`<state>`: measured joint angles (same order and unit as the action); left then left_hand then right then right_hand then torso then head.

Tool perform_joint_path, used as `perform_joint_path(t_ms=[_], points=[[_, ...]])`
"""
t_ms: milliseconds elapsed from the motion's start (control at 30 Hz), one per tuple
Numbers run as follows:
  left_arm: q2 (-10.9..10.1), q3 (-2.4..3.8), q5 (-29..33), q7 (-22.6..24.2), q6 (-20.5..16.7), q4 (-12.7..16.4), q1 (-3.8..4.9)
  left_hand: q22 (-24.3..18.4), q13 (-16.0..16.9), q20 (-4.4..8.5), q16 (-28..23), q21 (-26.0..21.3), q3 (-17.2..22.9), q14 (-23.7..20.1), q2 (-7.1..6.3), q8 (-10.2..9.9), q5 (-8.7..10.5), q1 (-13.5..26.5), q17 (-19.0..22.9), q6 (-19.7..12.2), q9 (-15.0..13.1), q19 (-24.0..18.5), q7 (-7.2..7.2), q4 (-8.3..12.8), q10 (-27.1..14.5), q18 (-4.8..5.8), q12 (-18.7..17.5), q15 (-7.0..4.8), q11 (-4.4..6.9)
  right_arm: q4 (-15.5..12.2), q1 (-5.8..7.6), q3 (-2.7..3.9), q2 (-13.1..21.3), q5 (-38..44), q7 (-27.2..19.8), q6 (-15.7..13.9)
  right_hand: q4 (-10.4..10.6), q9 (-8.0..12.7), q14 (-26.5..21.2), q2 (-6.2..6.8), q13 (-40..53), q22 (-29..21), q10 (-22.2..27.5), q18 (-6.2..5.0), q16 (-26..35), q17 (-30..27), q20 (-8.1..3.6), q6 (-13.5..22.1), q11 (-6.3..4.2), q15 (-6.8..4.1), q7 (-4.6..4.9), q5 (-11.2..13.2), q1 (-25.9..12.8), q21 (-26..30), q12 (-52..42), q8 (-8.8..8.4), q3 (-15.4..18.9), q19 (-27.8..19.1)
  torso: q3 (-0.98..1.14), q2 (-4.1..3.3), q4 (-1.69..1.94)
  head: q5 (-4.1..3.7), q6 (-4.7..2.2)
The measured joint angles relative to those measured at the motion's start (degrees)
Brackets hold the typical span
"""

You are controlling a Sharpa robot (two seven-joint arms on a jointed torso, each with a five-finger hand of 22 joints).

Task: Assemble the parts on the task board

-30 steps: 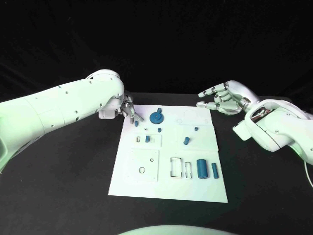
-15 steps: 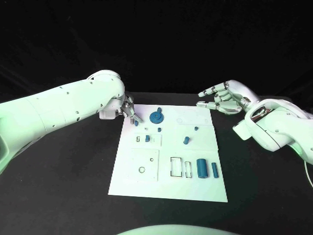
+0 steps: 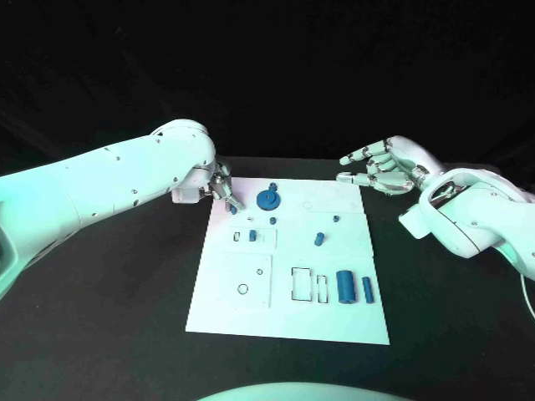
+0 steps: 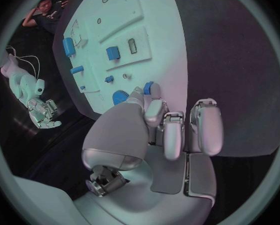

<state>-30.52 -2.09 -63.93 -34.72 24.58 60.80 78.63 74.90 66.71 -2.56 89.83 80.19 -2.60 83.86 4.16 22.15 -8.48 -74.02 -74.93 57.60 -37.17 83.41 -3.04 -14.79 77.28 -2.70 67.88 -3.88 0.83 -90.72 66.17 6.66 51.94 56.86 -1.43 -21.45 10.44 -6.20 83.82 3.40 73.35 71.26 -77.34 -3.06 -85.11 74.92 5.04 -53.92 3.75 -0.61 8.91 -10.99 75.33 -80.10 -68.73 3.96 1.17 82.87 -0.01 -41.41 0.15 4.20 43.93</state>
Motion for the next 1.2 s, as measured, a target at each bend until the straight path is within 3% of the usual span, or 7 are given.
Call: perform_joint_path(t_ms=[133, 433, 533, 567, 733, 867, 1200], points=[[0.1, 0.0, 0.0, 0.1, -0.1, -0.1, -0.02, 0.0, 0.0, 0.2, 0.0, 0.0, 2.1, 0.1, 0.78, 0.0, 0.34, -2.0, 0.0, -0.5, -0.3, -0.2, 0.13, 0.8, 0.0, -0.01, 0.0, -0.13, 0.0, 0.0, 0.0, 0.0, 0.0, 0.0, 0.0, 0.0, 0.0, 0.0, 0.0, 0.0, 0.0, 0.0, 0.0, 0.0, 0.0, 0.0, 0.0, 0.0, 0.0, 0.0, 0.0, 0.0, 0.0, 0.0, 0.0, 0.0, 0.0, 0.0, 0.0, 0.0, 0.0, 0.01, 0.07], [0.4, 0.04, 0.2, 0.4, -0.3, -0.8, 0.01, 0.0, -0.5, 0.2, 0.0, 0.0, 12.7, 0.2, -0.44, -0.2, 0.73, -6.0, 0.0, -2.0, -0.6, -0.2, -0.13, 2.6, -0.4, -0.01, -0.3, -0.2, 0.29, 0.0, 0.0, 0.0, 0.0, 0.0, 0.0, 0.1, 0.0, 0.0, 0.0, 0.0, 0.0, 0.0, 0.0, 0.0, 0.0, 0.0, 0.0, 0.0, 0.0, 0.0, 0.0, 0.0, 0.0, 0.0, 0.0, 0.0, 0.0, 0.0, -0.01, 0.0, -0.05, 0.02, 0.15], [0.5, -0.04, 0.3, 0.4, -0.2, -0.8, 0.0, 0.0, -0.8, 0.2, 0.0, -0.2, 16.2, 0.2, -1.62, 0.1, 0.49, -6.7, 0.0, -2.2, -1.4, -0.2, -0.32, -0.4, -0.5, 0.0, -0.7, -0.2, 0.28, 0.0, 0.0, 0.0, 0.0, 0.0, 0.0, 0.2, 0.0, 0.0, 0.0, 0.0, 0.0, 0.0, 0.0, 0.0, 0.0, 0.0, 0.0, 0.0, 0.0, 0.0, 0.0, 0.0, 0.0, 0.0, 0.0, 0.0, 0.0, 0.0, -0.01, 0.01, -0.07, 0.02, 0.21], [0.5, -0.08, 0.3, 0.5, -0.2, -0.9, -0.03, 0.0, -0.7, 0.2, 0.0, -0.2, 18.4, 0.2, -2.88, 0.5, 0.34, -6.4, 0.0, -2.3, -1.8, -0.2, -0.39, -1.4, -0.6, -0.01, -0.7, -0.2, 0.22, 0.0, 0.0, 0.0, 0.0, 0.0, 0.0, 0.2, 0.0, 0.0, 0.0, 0.0, 0.0, 0.0, 0.0, 0.0, 0.0, 0.0, 0.0, 0.0, 0.0, 0.0, 0.0, 0.0, 0.0, 0.0, 0.0, 0.0, 0.0, 0.0, -0.01, 0.01, -0.07, 0.02, 0.21], [0.3, -0.21, 0.6, 0.7, -0.3, -0.7, -0.21, 0.0, -0.7, 0.2, 0.0, -0.2, 28.7, 0.2, -7.85, 2.0, 0.32, -2.2, 0.0, -2.3, -3.5, -0.2, -0.4, -0.3, -0.3, 0.0, -0.7, -0.2, -0.15, 0.0, 0.0, 0.0, 0.0, 0.0, 0.0, 0.3, 0.2, 0.0, 0.0, -0.23, 0.0, 0.0, 0.0, 0.0, 0.0, 0.0, 0.0, -0.2, 0.0, 0.0, -0.17, 0.0, 0.2, 0.0, 0.0, 0.0, 0.2, 0.0, 0.0, 0.06, -0.05, -0.08, 0.22], [-0.7, -0.22, 1.2, 1.1, -1.1, 0.7, -0.23, 0.0, -0.7, 0.2, 0.0, -0.2, 32.7, 0.2, -10.01, 3.1, -0.3, 0.1, 0.0, -2.3, -4.8, -0.2, -0.41, 0.7, 0.1, 0.0, -0.7, -0.2, 0.05, 0.1, -0.01, 0.0, 0.0, 0.0, 0.0, 0.4, 0.2, 0.0, 0.0, -0.23, 0.0, 0.0, 0.0, 0.0, 0.0, 0.0, 0.0, -0.2, 0.0, 0.0, -0.17, 0.0, 0.2, 0.0, 0.0, 0.0, 0.2, 0.0, -0.01, 0.09, 0.02, -0.12, 0.16], [-6.5, -0.2, 2.4, 2.2, -7.0, 10.2, -0.24, 0.0, -0.8, 0.41, 0.0, -0.2, 36.2, 0.2, -11.71, 4.4, -0.8, 2.6, 0.0, -2.3, -5.9, 0.0, -0.42, 2.7, 0.4, -0.01, -0.7, -0.2, 0.39, 0.1, -0.01, -0.01, 0.3, 0.0, 0.1, 0.6, 0.2, 0.0, 0.0, -0.23, 0.0, 0.0, 0.0, 0.0, 0.0, 0.0, 0.0, -0.2, 0.0, 0.0, -0.17, 0.0, 0.2, 0.0, 0.0, 0.0, 0.2, 0.0, 0.14, 0.34, 0.4, 0.16, 0.12]])
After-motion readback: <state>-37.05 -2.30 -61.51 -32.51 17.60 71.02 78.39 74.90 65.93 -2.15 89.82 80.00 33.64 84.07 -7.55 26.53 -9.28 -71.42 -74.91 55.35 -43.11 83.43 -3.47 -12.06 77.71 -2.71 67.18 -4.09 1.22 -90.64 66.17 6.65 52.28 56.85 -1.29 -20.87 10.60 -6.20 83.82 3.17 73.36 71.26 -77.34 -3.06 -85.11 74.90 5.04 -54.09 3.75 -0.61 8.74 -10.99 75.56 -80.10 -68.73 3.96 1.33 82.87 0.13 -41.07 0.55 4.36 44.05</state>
